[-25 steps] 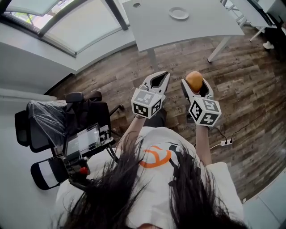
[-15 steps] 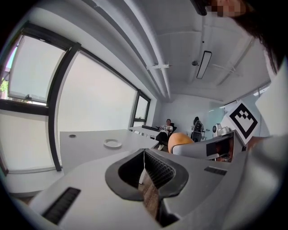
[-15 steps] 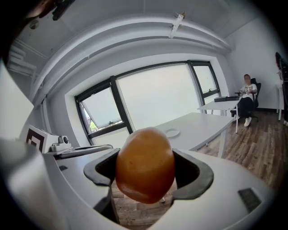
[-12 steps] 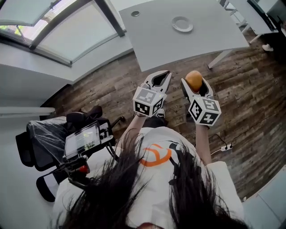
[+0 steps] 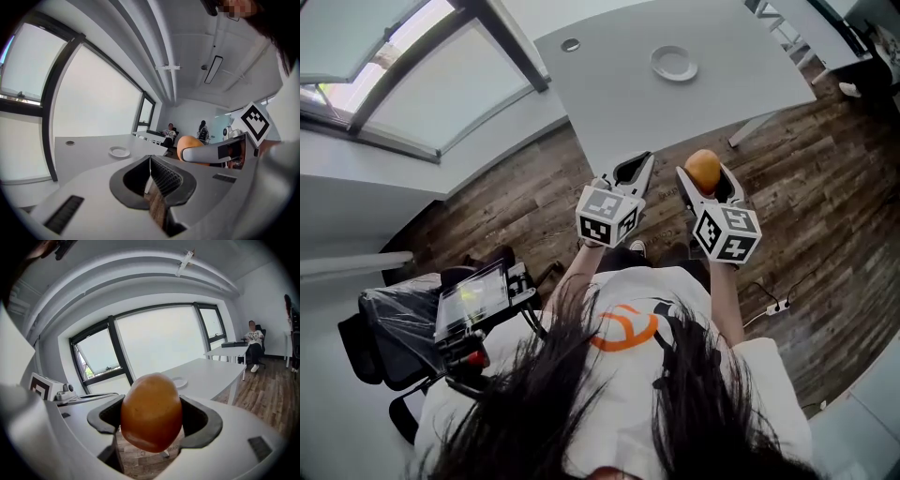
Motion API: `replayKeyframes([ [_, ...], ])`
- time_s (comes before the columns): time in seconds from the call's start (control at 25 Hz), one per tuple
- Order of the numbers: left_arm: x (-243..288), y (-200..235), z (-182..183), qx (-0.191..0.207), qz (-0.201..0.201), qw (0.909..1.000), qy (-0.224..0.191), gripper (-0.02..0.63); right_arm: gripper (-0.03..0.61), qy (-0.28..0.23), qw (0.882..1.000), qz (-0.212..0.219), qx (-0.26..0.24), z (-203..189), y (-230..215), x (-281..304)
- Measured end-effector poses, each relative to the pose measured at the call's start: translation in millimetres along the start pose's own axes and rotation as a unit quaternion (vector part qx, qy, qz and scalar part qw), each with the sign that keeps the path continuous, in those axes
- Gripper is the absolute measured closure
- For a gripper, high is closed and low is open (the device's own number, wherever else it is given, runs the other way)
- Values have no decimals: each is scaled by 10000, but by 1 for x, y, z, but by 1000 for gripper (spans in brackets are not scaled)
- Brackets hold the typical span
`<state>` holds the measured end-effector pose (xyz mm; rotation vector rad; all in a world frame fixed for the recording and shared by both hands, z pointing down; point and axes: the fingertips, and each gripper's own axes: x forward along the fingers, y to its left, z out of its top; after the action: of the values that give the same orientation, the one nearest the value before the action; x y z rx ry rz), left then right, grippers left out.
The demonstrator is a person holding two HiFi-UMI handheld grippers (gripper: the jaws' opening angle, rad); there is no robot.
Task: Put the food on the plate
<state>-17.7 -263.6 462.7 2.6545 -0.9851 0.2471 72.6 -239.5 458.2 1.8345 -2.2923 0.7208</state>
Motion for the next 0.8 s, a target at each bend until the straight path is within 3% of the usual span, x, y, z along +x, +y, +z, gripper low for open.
replayKeyframes([
  [0.32,25,16,0,-85,15,9999,88,607,213,110,9999,-19,1,9,-16,22],
  [0.8,106,77,28,-249,544,9982,27,607,212,284,9988,372,-166,53,-69,120],
])
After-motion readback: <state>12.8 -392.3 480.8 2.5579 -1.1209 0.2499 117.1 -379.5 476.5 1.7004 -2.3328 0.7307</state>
